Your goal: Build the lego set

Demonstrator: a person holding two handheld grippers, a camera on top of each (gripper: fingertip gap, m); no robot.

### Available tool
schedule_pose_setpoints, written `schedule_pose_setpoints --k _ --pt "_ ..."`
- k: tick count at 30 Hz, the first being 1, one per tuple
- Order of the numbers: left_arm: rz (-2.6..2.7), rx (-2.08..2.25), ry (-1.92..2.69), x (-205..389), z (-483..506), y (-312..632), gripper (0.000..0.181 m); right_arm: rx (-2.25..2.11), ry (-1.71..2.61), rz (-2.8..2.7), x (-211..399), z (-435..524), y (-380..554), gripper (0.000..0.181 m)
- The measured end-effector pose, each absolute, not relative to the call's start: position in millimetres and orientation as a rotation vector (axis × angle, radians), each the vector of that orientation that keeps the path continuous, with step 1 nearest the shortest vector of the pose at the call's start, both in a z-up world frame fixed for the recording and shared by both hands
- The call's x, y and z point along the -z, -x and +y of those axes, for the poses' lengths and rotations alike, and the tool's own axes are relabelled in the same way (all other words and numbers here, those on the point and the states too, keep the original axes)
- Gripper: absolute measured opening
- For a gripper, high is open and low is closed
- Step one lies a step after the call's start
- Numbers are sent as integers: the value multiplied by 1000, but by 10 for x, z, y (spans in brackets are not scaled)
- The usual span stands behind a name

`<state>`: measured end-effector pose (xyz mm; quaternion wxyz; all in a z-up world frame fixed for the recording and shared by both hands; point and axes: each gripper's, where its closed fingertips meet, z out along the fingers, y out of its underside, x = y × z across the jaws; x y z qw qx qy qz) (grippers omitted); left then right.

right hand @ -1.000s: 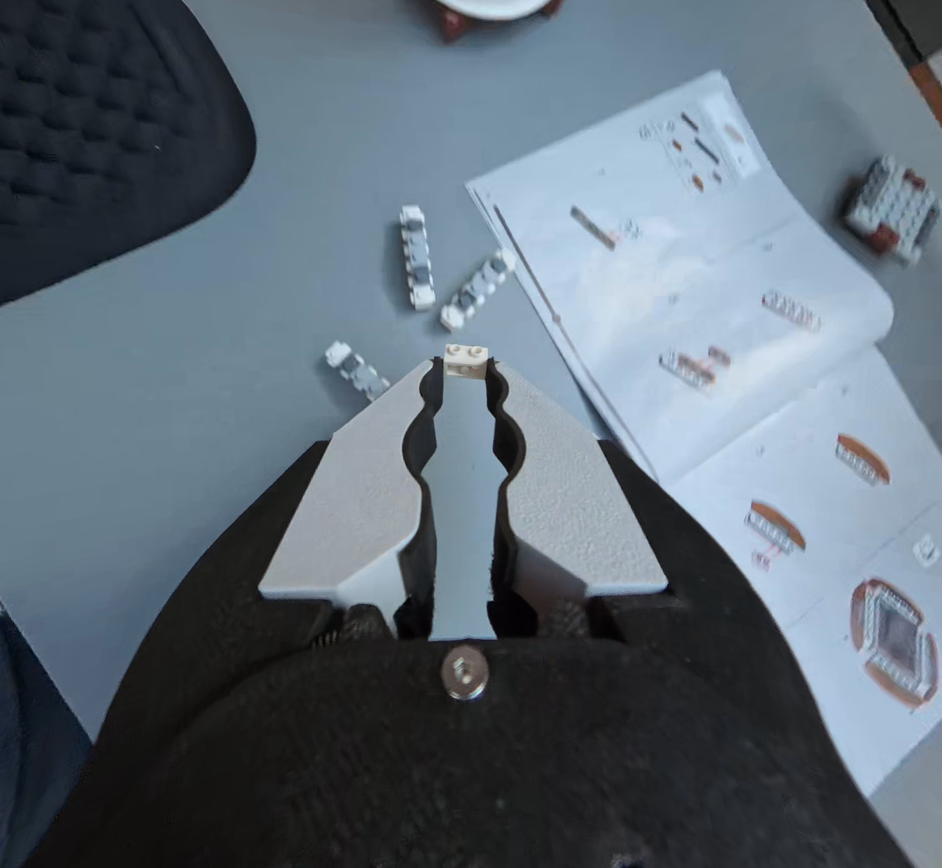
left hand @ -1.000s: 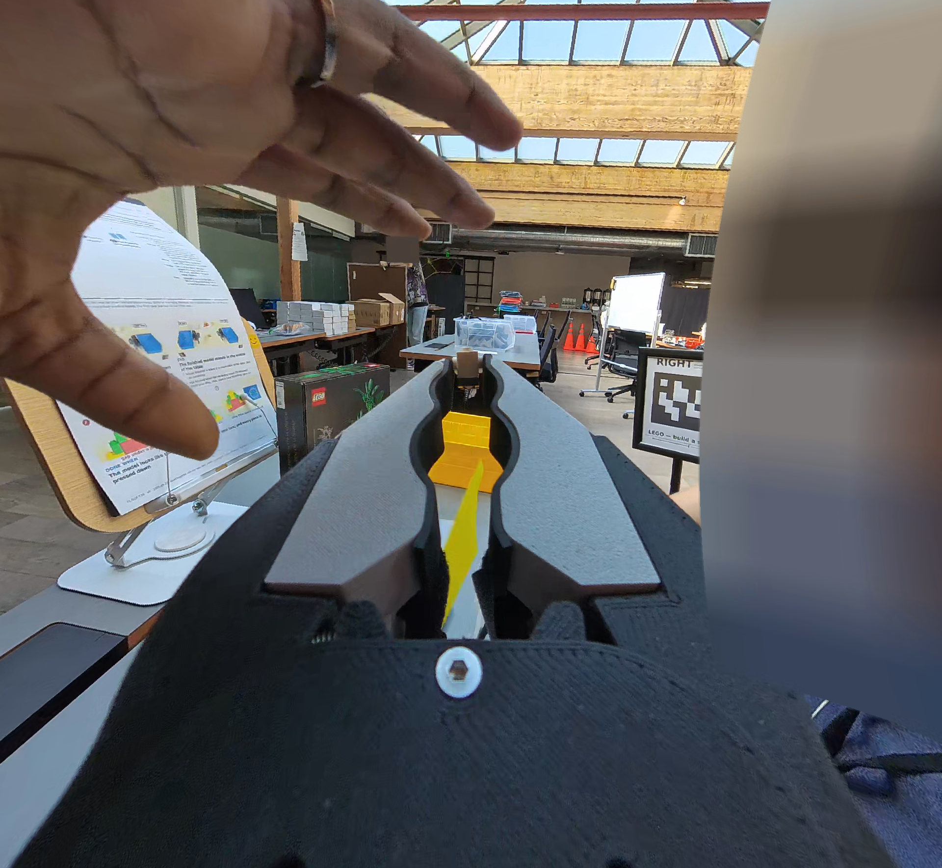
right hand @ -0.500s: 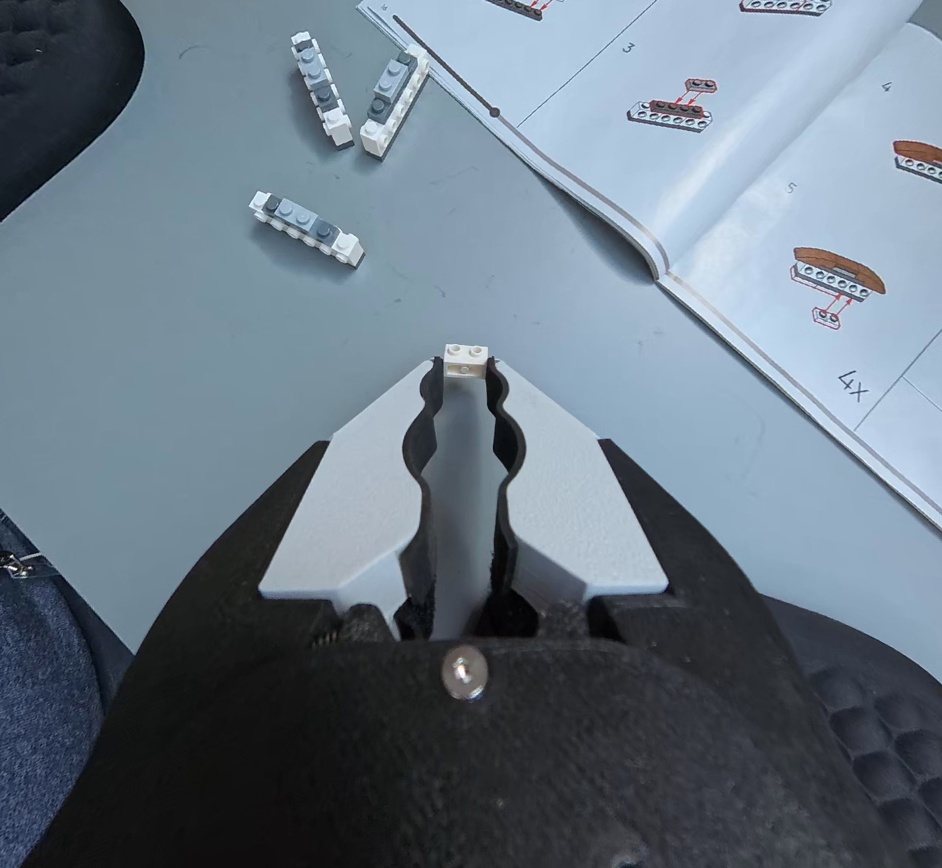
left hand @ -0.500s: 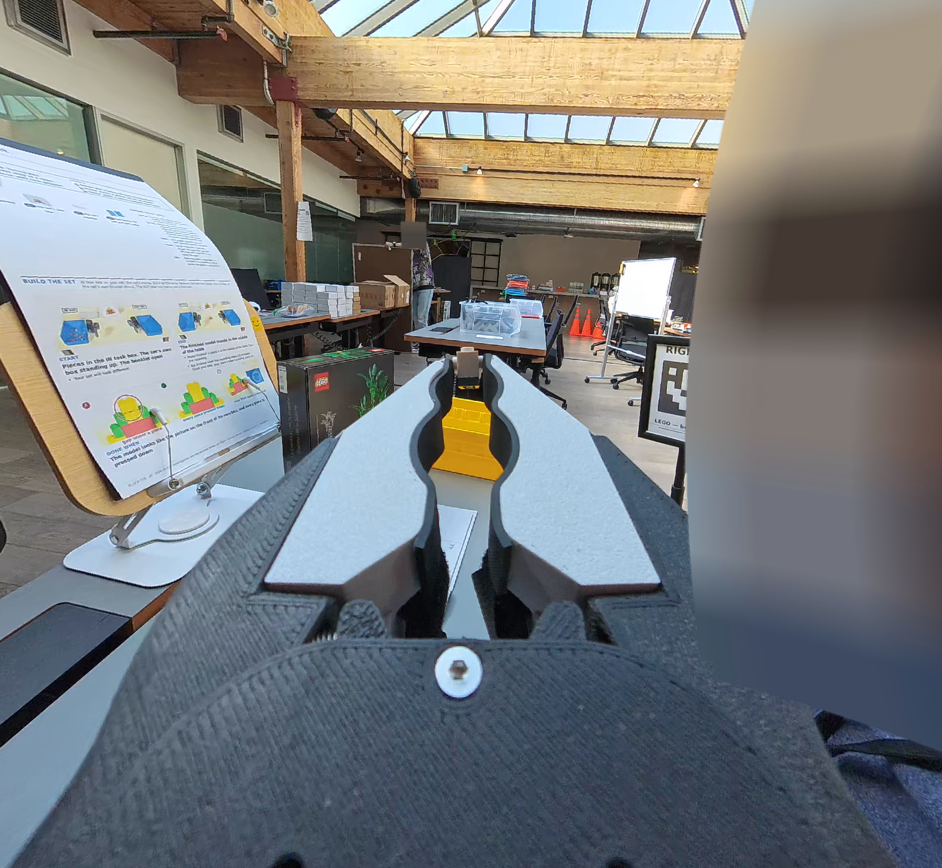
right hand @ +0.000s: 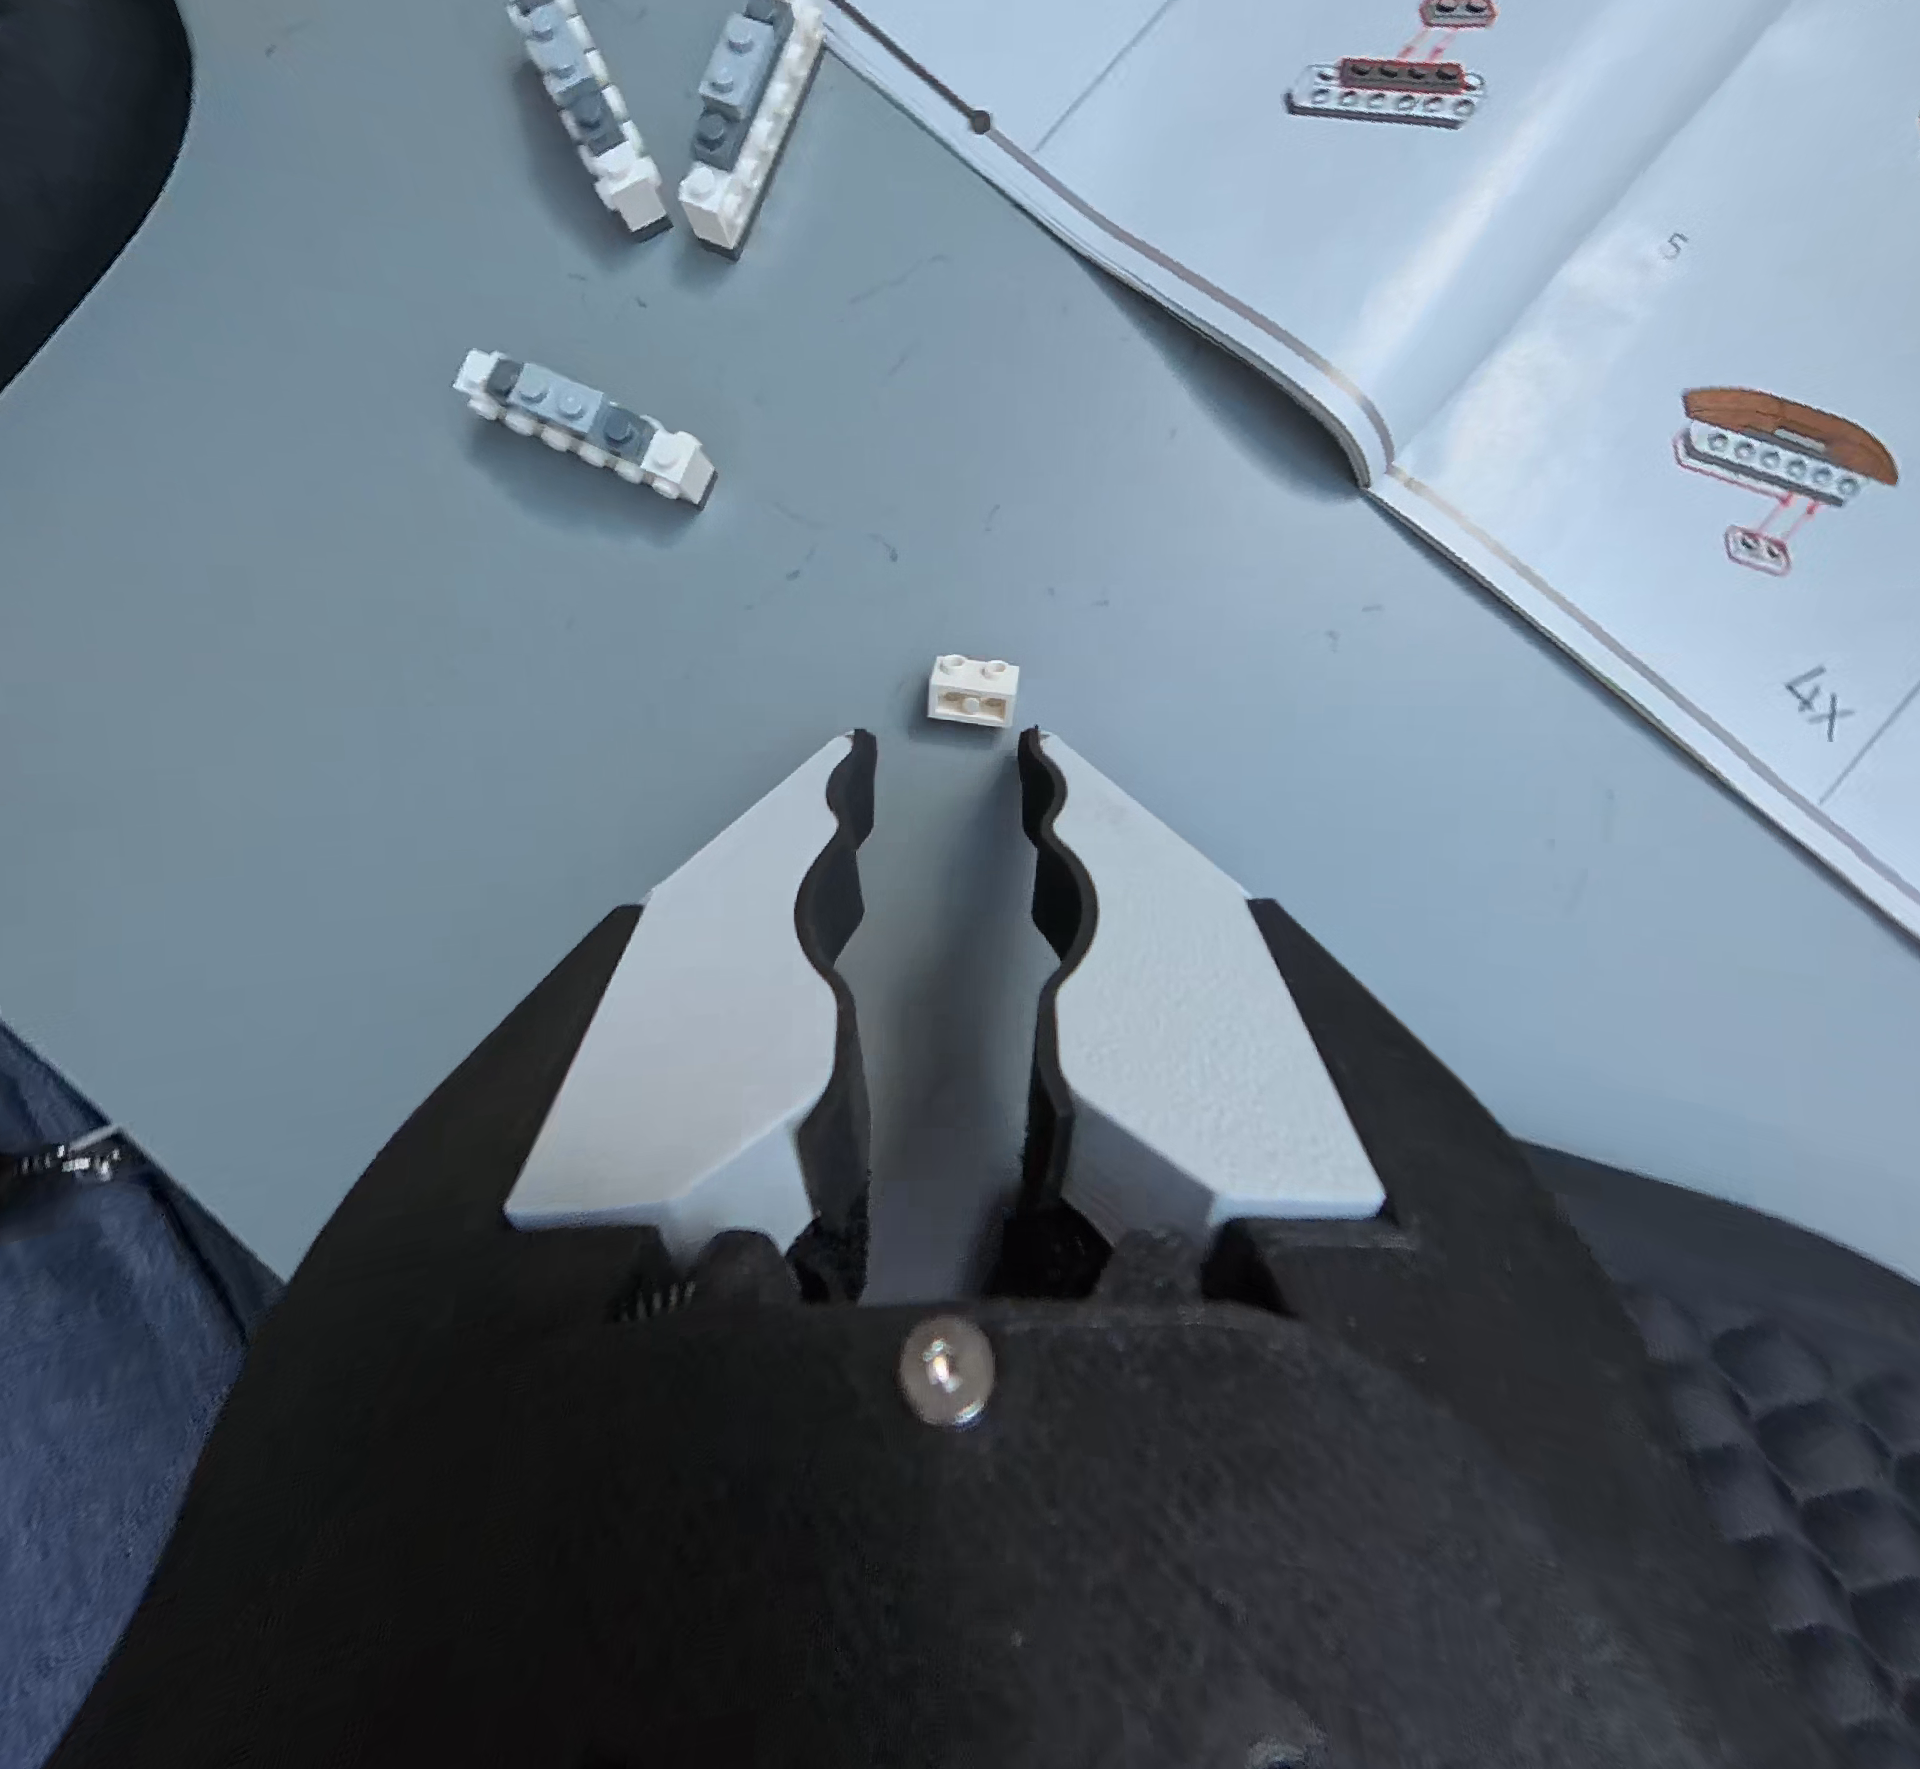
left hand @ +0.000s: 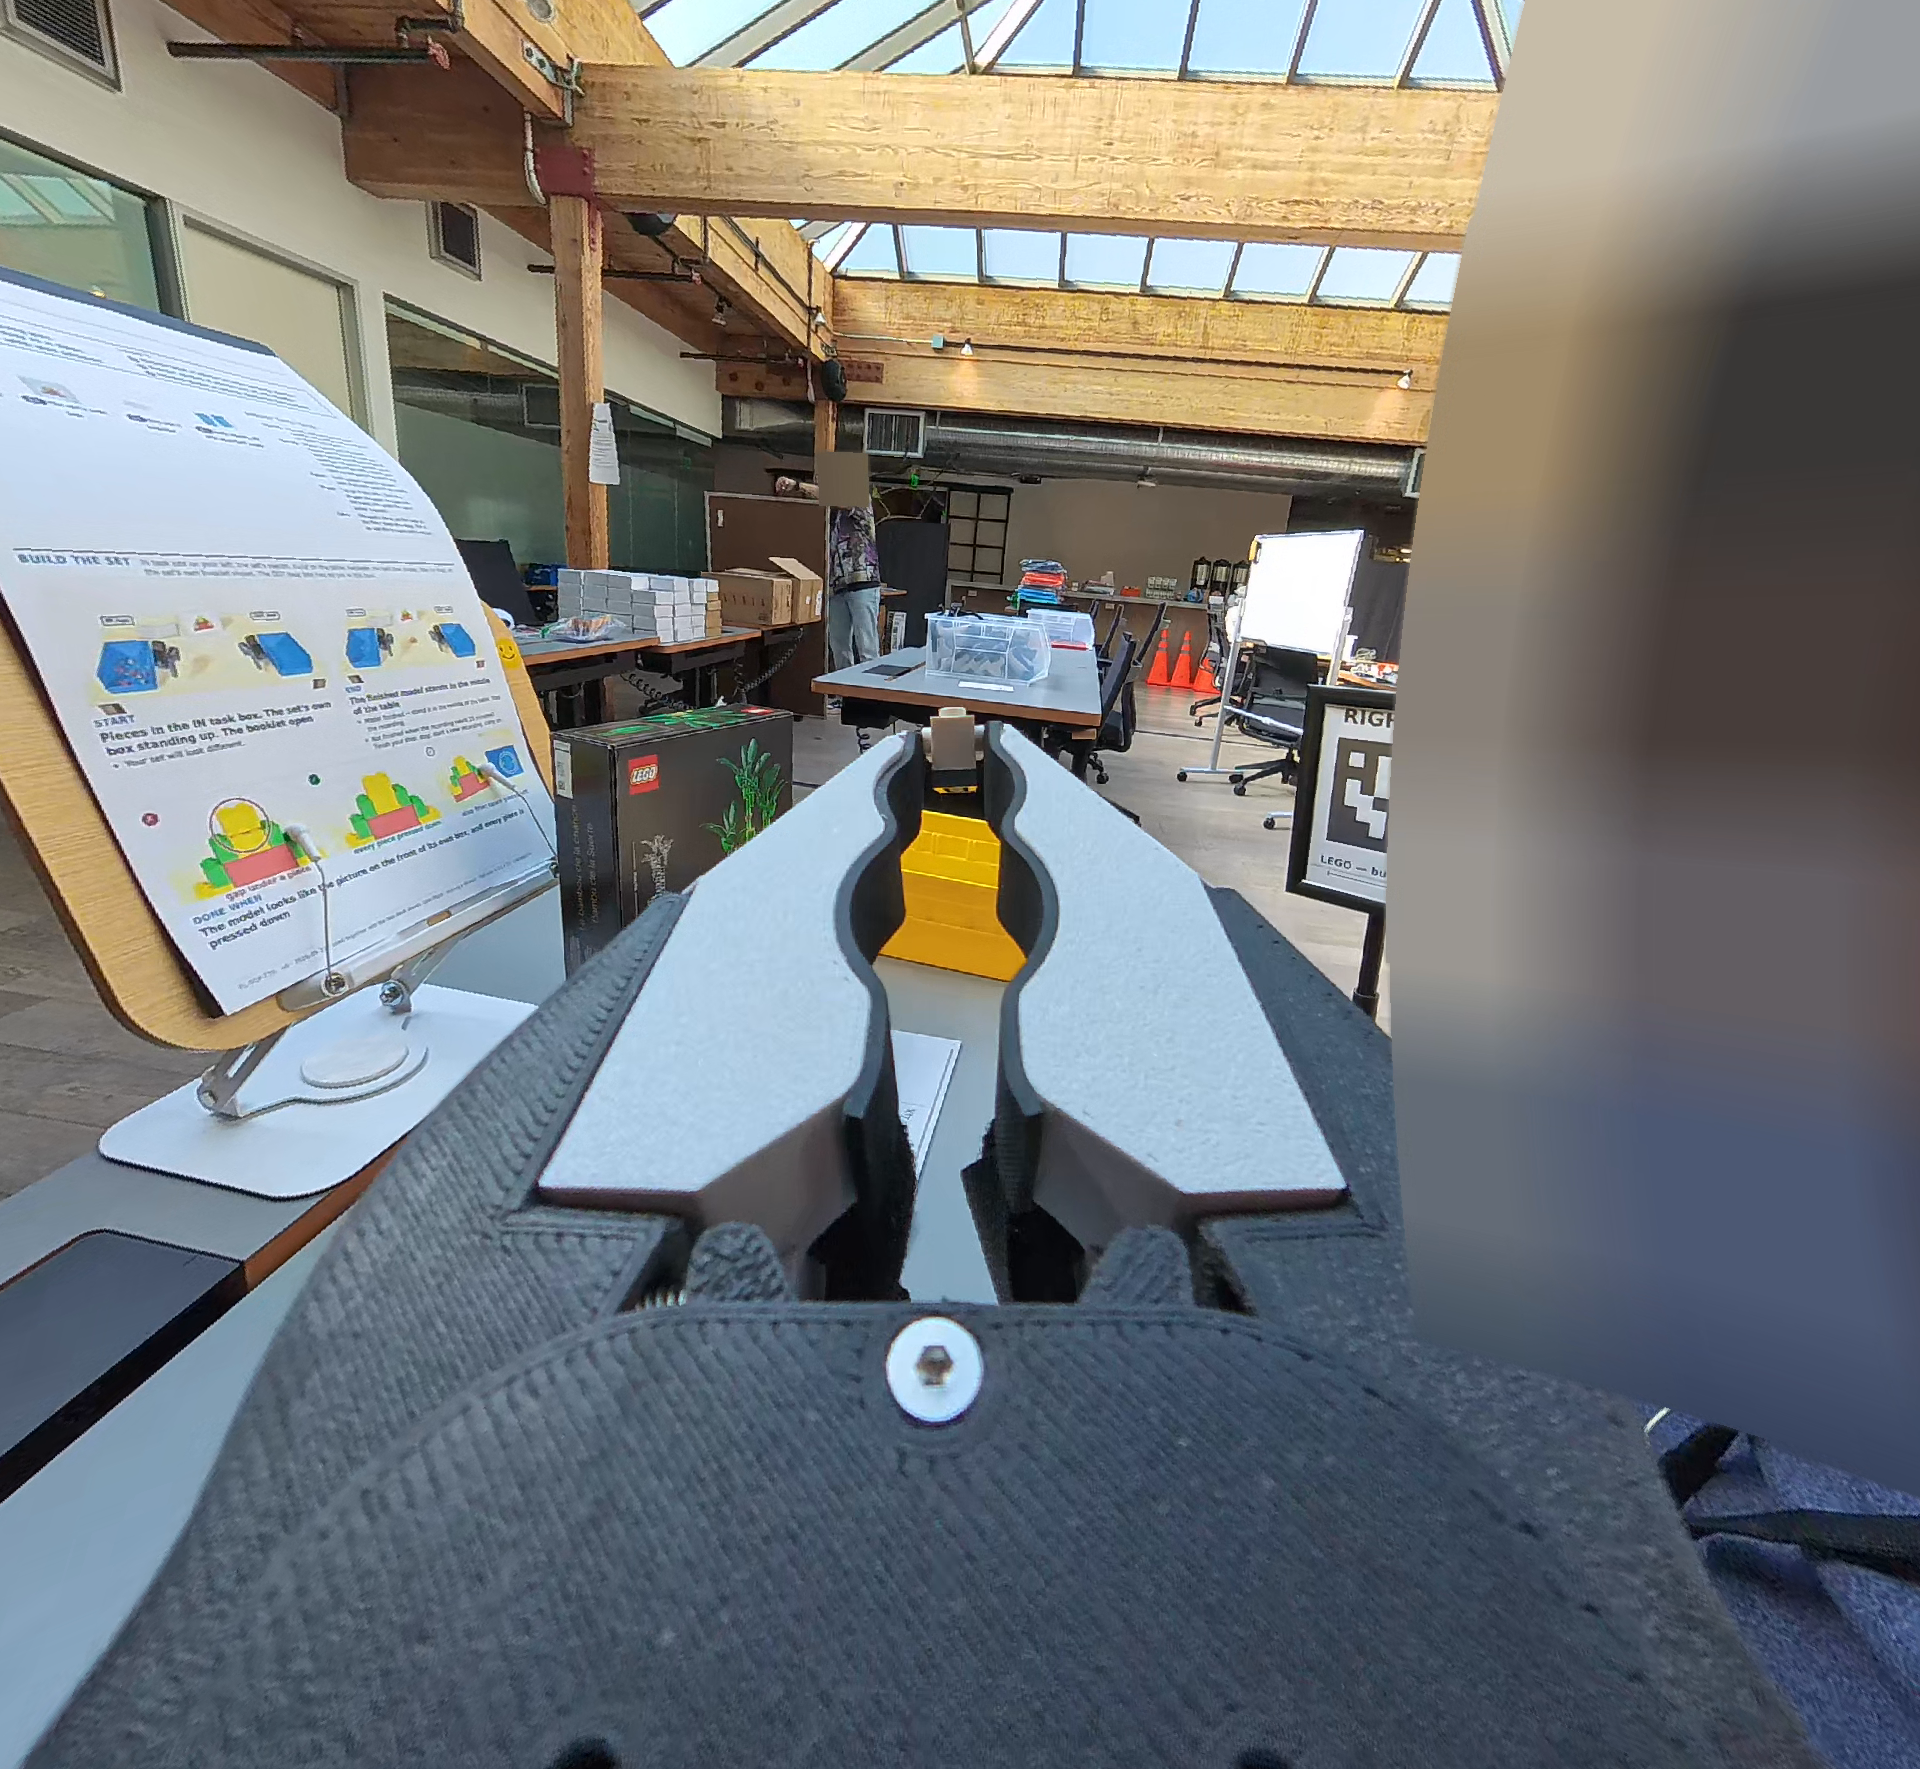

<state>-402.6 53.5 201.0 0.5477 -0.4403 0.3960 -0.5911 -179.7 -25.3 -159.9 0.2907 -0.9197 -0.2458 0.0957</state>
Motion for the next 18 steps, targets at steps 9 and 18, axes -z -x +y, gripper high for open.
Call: schedule_pose_setpoints --k 9,18 --pt "953 1395 1040 -2013 497 4012 9 -344 2403 -1003 1611 -246 1822 22" --pt "968 1408 1068 -1974 530 3917 9 -415 2324 -972 1511 -240 1766 14"
